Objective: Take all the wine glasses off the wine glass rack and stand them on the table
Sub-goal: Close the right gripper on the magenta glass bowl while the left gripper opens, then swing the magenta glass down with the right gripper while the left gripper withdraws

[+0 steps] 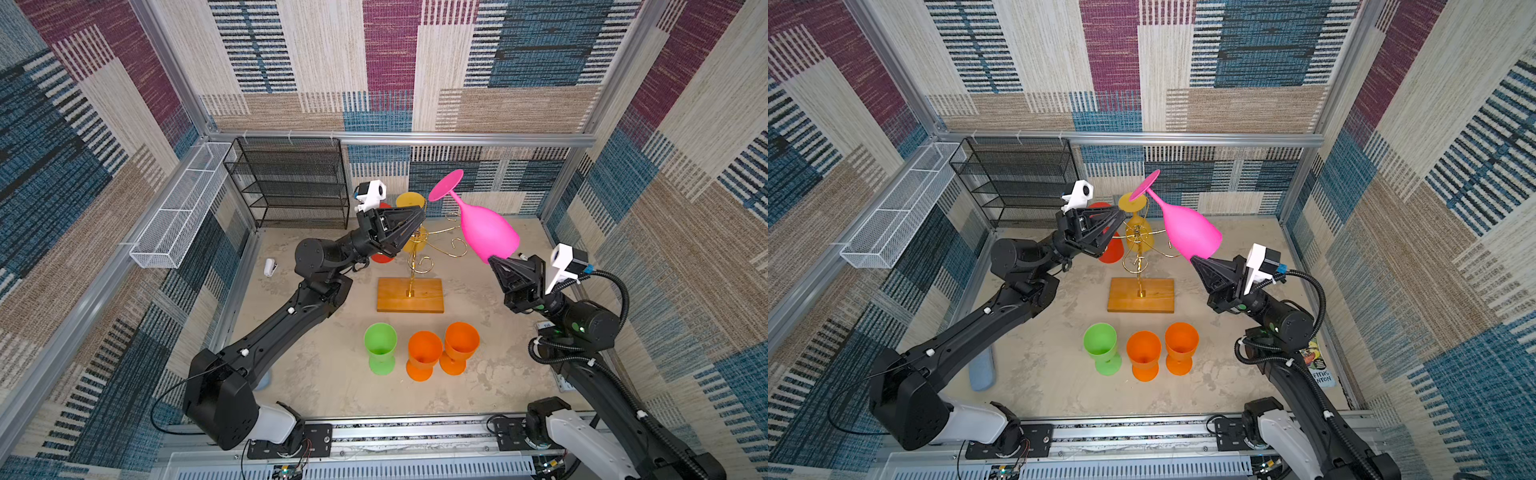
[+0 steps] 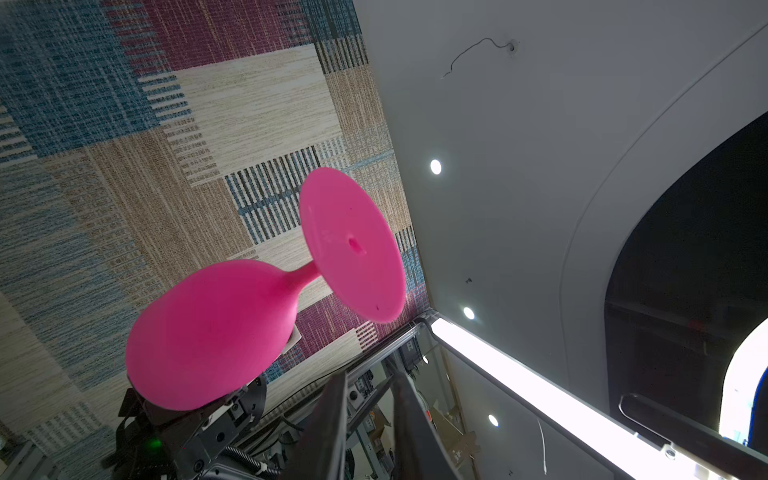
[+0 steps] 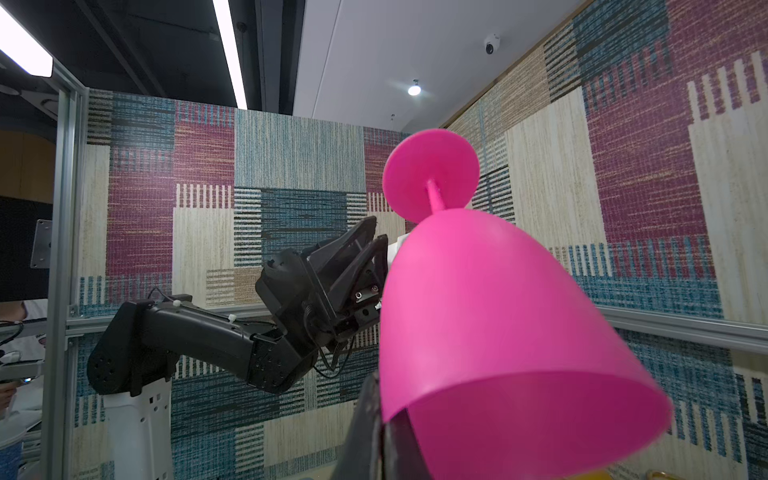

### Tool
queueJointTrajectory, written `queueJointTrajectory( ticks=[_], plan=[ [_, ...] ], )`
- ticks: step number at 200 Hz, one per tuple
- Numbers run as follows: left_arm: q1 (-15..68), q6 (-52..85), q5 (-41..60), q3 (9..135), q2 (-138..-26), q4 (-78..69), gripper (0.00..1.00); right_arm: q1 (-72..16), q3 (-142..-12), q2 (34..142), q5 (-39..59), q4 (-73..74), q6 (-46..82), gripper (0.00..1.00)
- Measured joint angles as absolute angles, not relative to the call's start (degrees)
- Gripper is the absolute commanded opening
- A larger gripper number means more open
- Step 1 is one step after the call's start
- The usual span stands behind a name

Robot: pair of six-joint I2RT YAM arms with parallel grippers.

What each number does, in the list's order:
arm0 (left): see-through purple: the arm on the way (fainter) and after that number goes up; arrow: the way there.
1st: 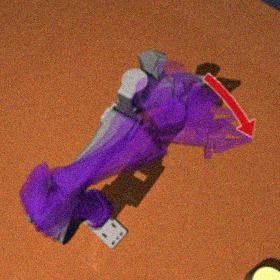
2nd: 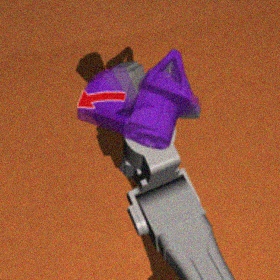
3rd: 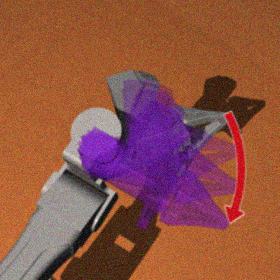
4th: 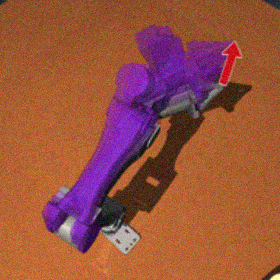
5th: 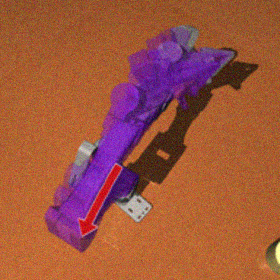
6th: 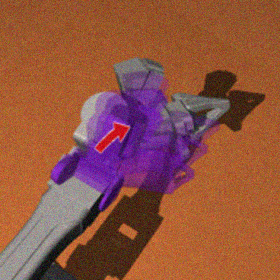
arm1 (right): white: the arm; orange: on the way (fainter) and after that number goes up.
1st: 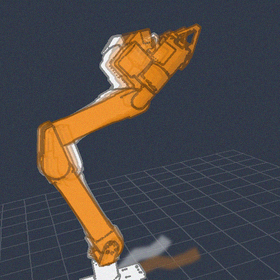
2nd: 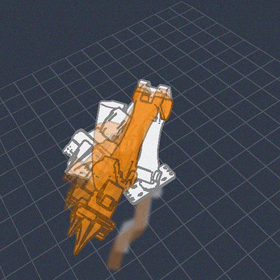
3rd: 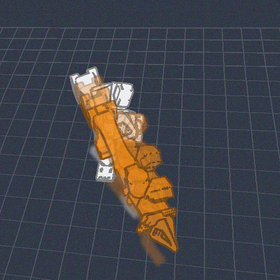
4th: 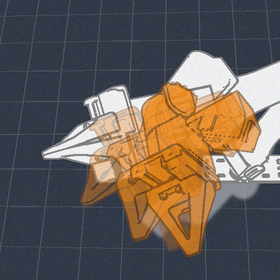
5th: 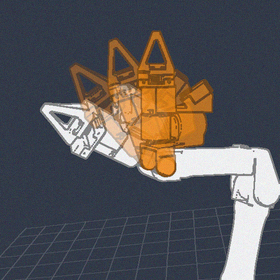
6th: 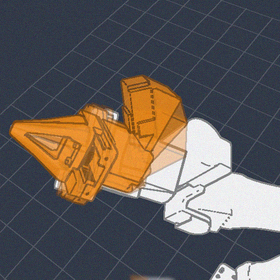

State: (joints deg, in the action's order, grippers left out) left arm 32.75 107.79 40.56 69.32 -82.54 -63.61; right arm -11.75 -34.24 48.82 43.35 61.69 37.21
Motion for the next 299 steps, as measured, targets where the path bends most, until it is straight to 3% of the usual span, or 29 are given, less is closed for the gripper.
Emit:
queueJointTrajectory(
  ticks=[87, 168, 243, 299],
  plan=[
    [32.75, 100.82, 43.68, 72.14, -82.43, -60.88, 0.32, -11.77, -50.85, 47.07, 25.23, 24.8, 26.68, 0.0],
    [32.75, 64.01, 46.54, 75.99, -67.31, -21.17, 0.35, -11.77, -66.57, 50.13, 3.33, -14.66, 21.56, 0.0],
    [32.73, 43.99, 39.55, 74.72, -56.66, 2.17, 0.35, -11.77, -66.48, 53.23, -2.13, -36.42, 20.97, 0.0],
    [32.64, 39.0, 37.63, 71.75, -52.4, 7.33, 0.35, -11.77, -66.13, 59.57, 4.69, -46.52, 20.97, 0.0]
  ],
)
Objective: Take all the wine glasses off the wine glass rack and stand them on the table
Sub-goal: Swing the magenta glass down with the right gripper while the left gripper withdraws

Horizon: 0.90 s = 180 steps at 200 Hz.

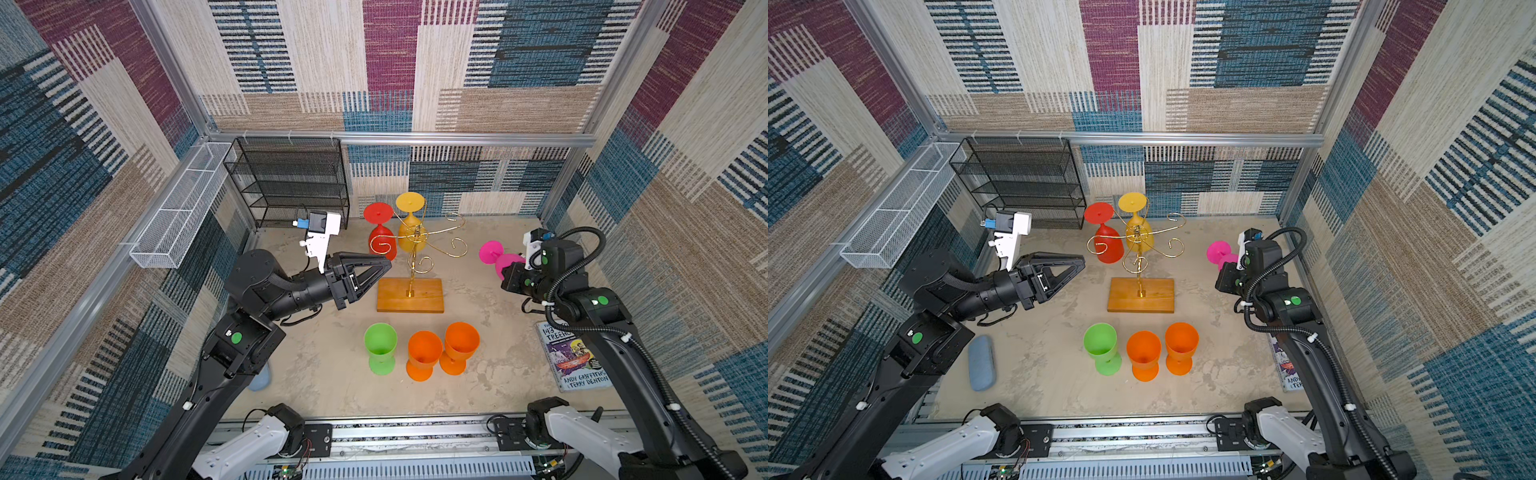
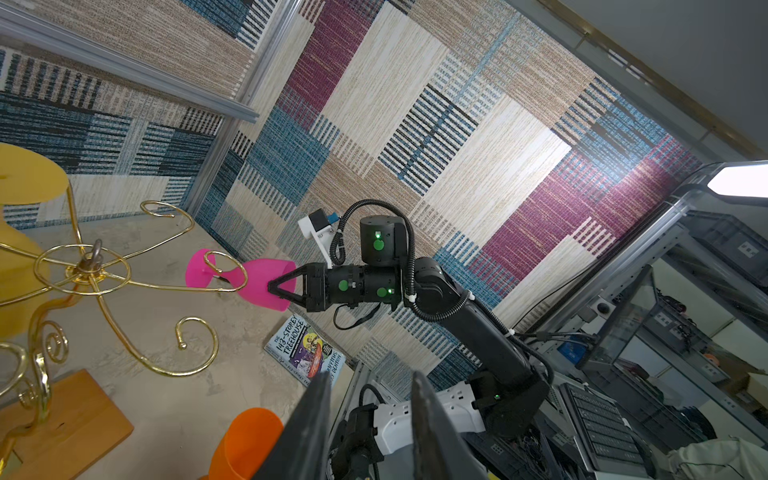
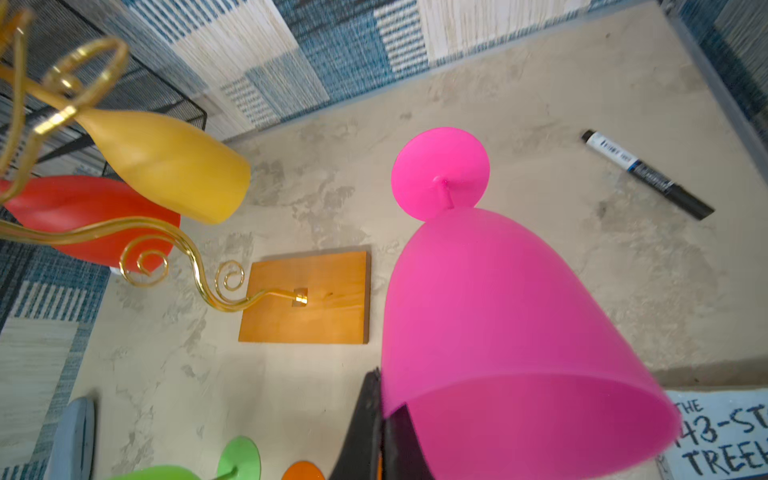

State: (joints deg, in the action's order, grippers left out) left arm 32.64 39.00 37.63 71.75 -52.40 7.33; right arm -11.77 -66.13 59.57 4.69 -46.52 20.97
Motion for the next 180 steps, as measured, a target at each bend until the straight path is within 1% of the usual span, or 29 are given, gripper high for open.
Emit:
queueJointTrajectory(
  ticks=[49, 101, 120, 161, 180],
  plan=[
    [32.6, 35.44, 36.18, 68.71, -49.17, 9.93, 0.35, -11.92, -67.96, 63.46, 9.45, -54.48, 19.92, 0.0],
    [32.51, 33.39, 36.56, 67.11, -49.65, 10.46, 0.36, -12.34, -67.75, 67.61, 12.97, -61.91, 17.17, 0.0],
    [32.49, 33.28, 37.82, 66.65, -50.19, 10.09, 0.36, -12.88, -69.01, 69.3, 12.95, -65.12, 15.94, 0.0],
    [32.38, 33.3, 39.16, 65.54, -50.54, 8.86, 0.36, -17.76, -71.77, 73.76, 12.29, -70.17, 15.35, 0.0],
    [32.38, 33.3, 39.4, 65.25, -50.54, 8.71, 0.36, -18.65, -74.3, 75.35, 10.35, -72.29, 15.4, 0.0]
  ],
)
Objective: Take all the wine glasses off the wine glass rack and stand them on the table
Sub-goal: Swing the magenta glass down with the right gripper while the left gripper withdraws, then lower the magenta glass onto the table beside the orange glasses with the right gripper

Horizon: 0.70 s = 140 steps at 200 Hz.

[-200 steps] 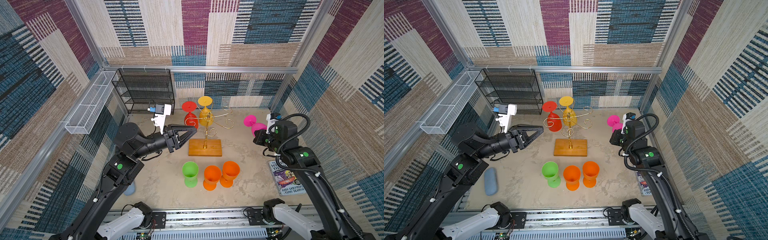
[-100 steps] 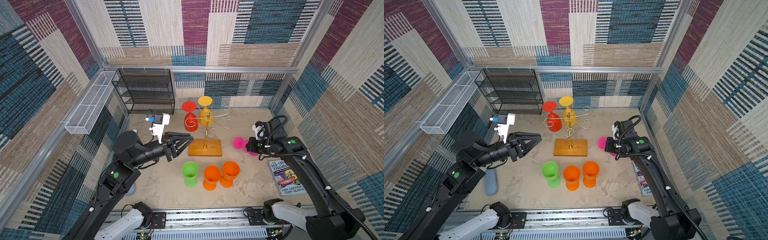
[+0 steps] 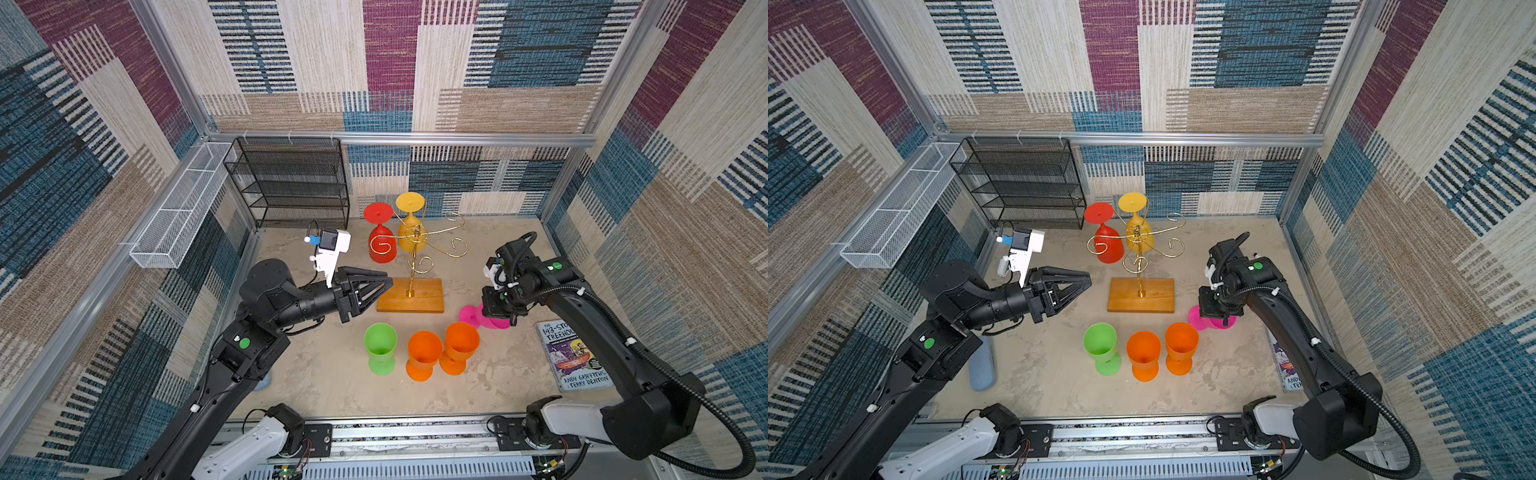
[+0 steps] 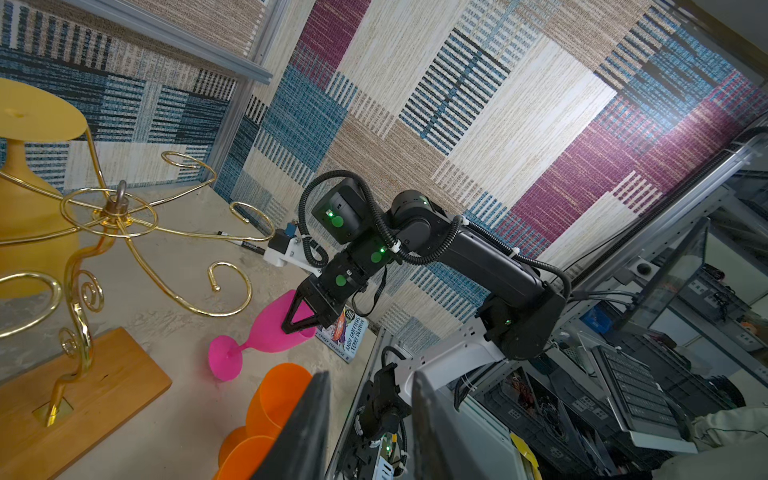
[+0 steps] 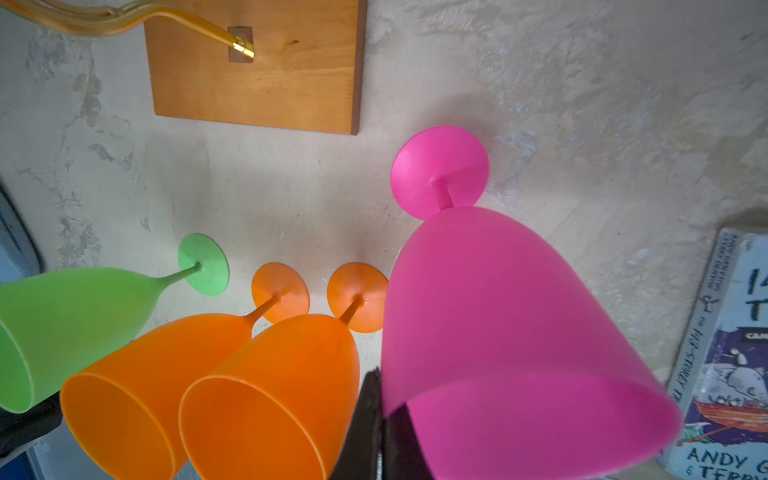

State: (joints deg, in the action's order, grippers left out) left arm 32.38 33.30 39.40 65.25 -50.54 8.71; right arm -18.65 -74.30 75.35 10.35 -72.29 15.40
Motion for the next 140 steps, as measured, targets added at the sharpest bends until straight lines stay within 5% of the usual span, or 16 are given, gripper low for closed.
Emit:
queueJointTrajectory(
  ticks=[140],
  plan=[
    [31.99, 34.35, 42.22, 62.28, -51.79, 5.23, 0.36, -19.81, -74.41, 80.23, 8.34, -73.56, 15.64, 0.0]
  ],
)
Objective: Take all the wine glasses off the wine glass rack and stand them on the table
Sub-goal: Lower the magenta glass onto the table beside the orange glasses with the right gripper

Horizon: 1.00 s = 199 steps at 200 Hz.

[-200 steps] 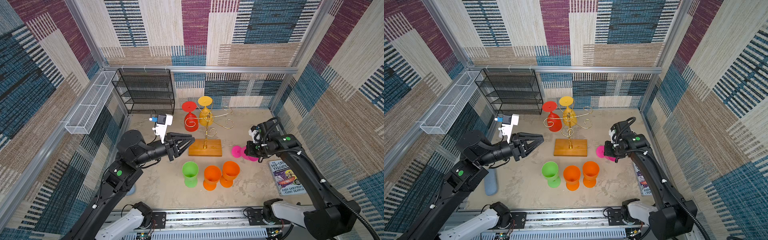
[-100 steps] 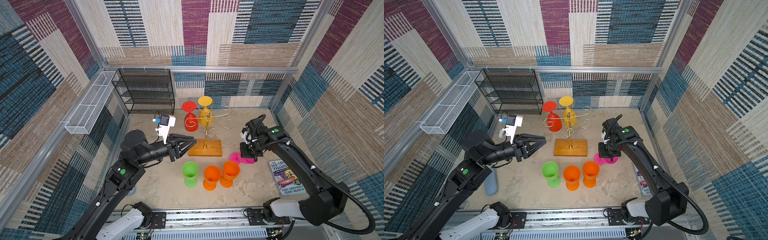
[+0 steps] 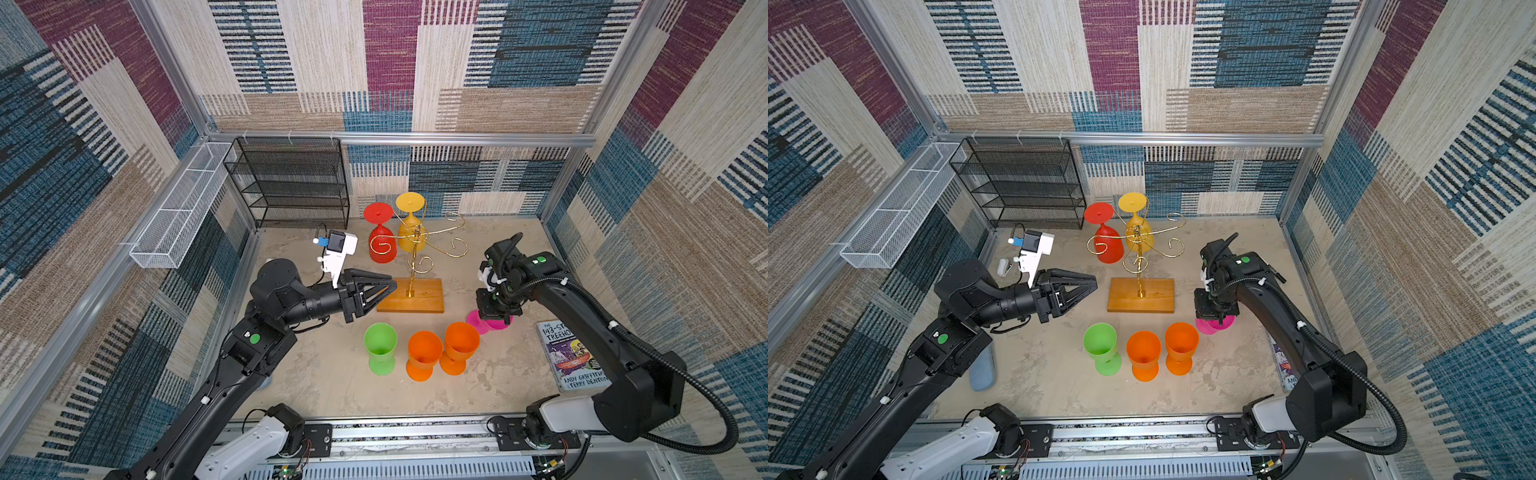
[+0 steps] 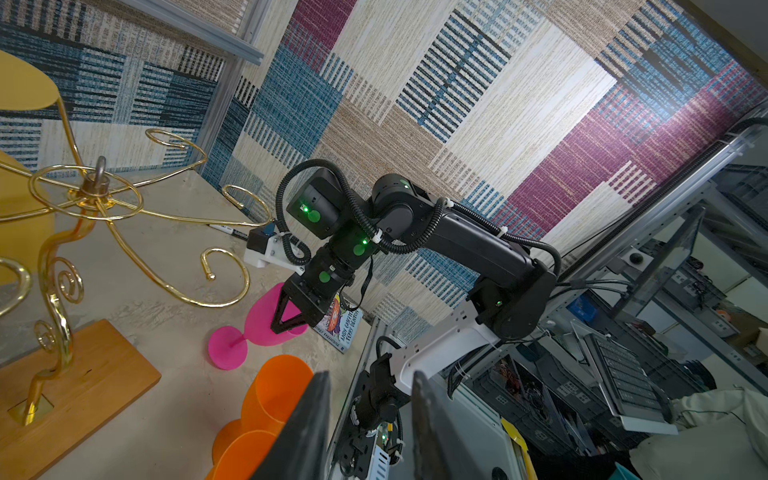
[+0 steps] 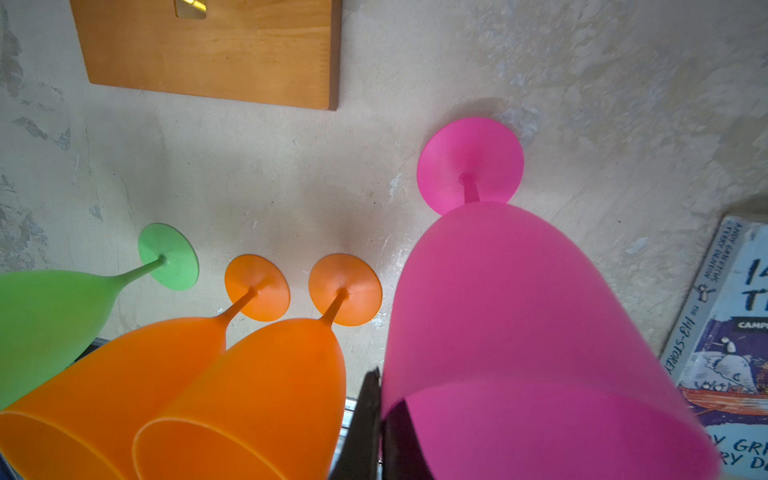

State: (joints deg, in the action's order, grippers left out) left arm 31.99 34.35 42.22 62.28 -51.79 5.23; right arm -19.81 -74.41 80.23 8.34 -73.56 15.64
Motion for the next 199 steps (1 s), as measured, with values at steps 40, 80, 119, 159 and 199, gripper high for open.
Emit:
queueJointTrajectory(
  ticks=[40, 80, 119, 159, 199],
  plan=[
    [31.94, 34.52, 42.39, 62.26, -52.01, 4.03, 0.36, -19.81, -76.36, 81.6, 7.14, -74.26, 15.84, 0.08],
    [31.88, 34.85, 42.63, 61.91, -52.18, 3.25, 0.36, -19.86, -76.86, 81.82, 5.34, -74.43, 15.84, 0.19],
    [31.88, 34.98, 43.38, 61.91, -52.49, 2.83, 0.36, -19.86, -77.87, 81.82, 4.34, -74.37, 15.86, 0.22],
    [31.88, 35.24, 43.7, 61.76, -52.49, 2.63, 0.36, -19.86, -78.0, 81.93, 3.25, -74.15, 15.86, 0.26],
    [31.88, 35.4, 43.81, 61.67, -52.49, 2.35, 0.36, -19.86, -78.35, 81.76, 2.42, -73.52, 16.08, 0.36]
  ],
)
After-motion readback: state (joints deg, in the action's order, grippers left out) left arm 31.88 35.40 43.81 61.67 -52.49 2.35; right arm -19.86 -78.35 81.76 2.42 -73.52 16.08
